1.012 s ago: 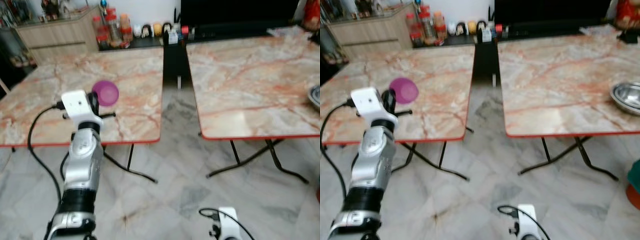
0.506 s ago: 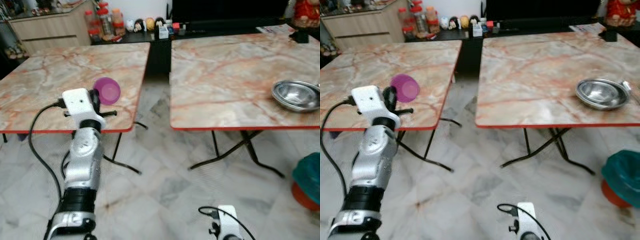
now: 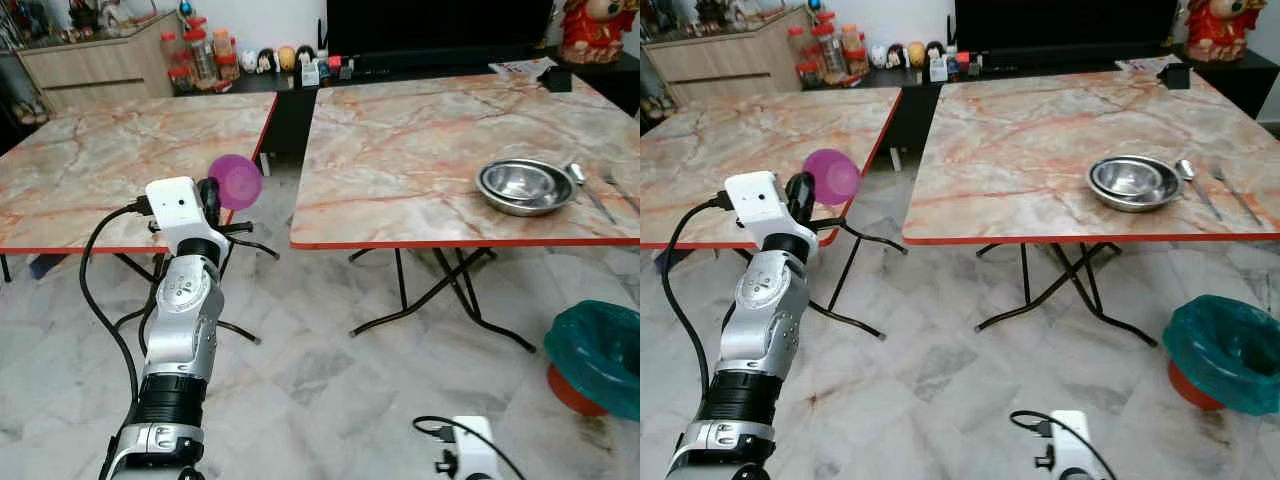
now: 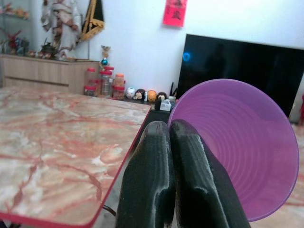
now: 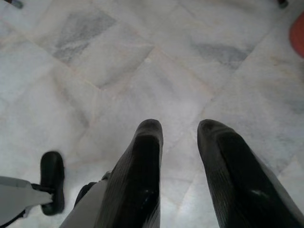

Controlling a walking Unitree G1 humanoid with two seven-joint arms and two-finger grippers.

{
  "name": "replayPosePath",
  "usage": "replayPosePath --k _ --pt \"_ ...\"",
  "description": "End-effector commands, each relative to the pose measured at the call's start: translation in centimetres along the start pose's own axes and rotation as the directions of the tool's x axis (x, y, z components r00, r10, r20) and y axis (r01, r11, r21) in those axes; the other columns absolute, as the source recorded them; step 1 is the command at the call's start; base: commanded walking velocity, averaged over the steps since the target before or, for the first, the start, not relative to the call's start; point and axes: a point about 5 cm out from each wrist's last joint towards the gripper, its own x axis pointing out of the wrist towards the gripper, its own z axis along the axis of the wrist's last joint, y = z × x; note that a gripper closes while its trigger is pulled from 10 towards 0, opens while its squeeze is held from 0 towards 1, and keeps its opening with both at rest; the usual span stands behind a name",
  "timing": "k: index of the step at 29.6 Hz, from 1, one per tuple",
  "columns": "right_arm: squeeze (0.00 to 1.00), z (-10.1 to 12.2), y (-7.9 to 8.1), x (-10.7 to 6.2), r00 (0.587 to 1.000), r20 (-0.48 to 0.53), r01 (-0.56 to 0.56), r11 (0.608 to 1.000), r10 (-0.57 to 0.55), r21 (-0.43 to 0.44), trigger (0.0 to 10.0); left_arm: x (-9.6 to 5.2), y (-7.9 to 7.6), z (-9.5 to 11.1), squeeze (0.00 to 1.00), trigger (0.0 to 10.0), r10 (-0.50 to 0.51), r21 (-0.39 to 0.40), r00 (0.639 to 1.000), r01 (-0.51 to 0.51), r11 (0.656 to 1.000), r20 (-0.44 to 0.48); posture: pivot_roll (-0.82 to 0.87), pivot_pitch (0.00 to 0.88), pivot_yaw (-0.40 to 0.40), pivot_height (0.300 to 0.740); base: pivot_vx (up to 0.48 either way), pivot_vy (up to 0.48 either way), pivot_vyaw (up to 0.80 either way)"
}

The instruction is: Setting the table

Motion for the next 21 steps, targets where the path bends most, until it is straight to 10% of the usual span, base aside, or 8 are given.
replayPosePath --k 1,21 --pt "0.0 0.37 1.32 0.1 0.999 0.007 -0.033 0.999 0.033 0.01 10.0 0.06 0.47 0.56 0.0 10.0 0.009 -0.031 1.0 -0.008 0.999 0.02 -0.01 0.0 0.065 0.74 0.0 0.0 0.0" --pt "0.0 0.89 1.89 0.17 0.999 0.028 -0.043 0.998 0.042 0.042 10.0 0.46 0.31 0.88 0.0 10.0 -0.024 -0.023 0.999 0.024 0.999 0.022 0.0 0.0 0.072 0.74 0.292 0.0 -0.21"
